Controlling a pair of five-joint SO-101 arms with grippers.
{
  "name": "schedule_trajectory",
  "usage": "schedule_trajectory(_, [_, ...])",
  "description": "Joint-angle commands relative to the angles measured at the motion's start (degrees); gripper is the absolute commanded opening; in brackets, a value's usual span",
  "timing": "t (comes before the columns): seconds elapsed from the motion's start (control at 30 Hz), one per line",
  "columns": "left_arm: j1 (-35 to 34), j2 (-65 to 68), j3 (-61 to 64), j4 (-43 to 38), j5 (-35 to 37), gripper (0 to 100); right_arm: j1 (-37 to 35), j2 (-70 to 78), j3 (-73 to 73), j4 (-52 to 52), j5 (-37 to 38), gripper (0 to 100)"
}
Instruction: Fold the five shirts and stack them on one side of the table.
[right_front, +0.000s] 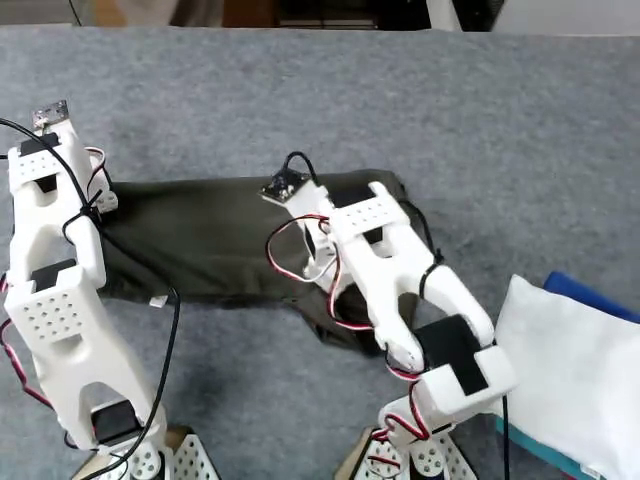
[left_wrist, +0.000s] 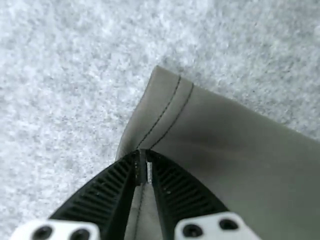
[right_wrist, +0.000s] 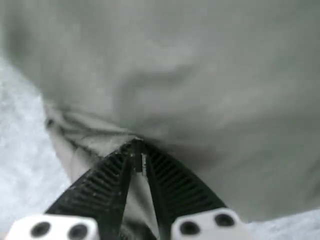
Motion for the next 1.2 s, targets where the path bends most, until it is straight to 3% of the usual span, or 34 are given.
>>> schedule_trajectory(0.0, [-1.6,0.0,-0.7,0.0,-0.3,2,-0.6,-4.8,1.3,2.4,-0.1,0.5])
schedule_trajectory(0.37, [-1.6,0.0,-0.7,-0.1,-0.3,2,0.0,-24.3,21.2,1.3,5.0,0.5])
schedule_trajectory(0.57, [-1.6,0.0,-0.7,-0.1,-0.3,2,9.4,-30.4,15.3,1.2,5.5,0.9])
schedule_trajectory(0.73, [-1.5,0.0,-0.7,-0.1,-0.3,2,12.4,-26.0,6.9,-0.9,5.4,0.9])
schedule_trajectory(0.97, [-1.6,0.0,-0.7,-0.1,-0.2,2,3.9,-9.2,2.3,-6.0,5.1,0.9])
schedule_trajectory(1.17, [-1.6,0.0,-0.7,-0.1,-0.1,2,3.4,0.9,-0.5,-3.9,5.2,0.9])
